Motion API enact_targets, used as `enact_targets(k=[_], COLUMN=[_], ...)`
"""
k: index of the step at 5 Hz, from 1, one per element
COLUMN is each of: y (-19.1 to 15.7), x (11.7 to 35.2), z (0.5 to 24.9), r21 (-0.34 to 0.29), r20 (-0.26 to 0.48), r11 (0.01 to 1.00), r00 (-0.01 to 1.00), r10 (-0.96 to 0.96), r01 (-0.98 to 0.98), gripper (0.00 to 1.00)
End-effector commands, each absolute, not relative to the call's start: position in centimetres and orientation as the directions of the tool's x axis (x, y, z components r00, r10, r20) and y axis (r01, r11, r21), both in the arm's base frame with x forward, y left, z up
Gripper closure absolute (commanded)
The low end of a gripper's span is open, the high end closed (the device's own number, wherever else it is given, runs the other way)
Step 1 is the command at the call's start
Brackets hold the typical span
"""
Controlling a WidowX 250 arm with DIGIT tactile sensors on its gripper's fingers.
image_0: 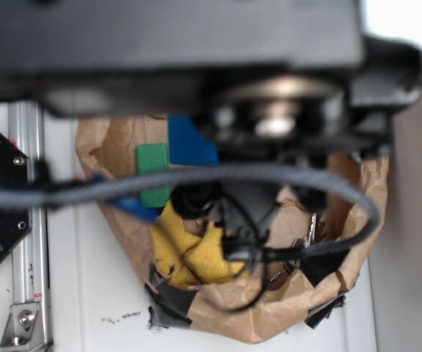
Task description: Grab the blue block.
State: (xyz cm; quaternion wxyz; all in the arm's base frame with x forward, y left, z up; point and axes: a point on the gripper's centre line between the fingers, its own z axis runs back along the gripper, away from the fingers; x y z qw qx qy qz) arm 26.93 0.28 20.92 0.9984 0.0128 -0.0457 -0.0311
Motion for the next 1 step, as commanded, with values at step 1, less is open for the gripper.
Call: enact_targets(k=[1], y=[1.50], x=[25.77], z=[21.37], r21=[0.046], r20=[0.132], r11=[0.998], r00=[0.990], r10=[-0.039], r01=[0.034], gripper=[1.00])
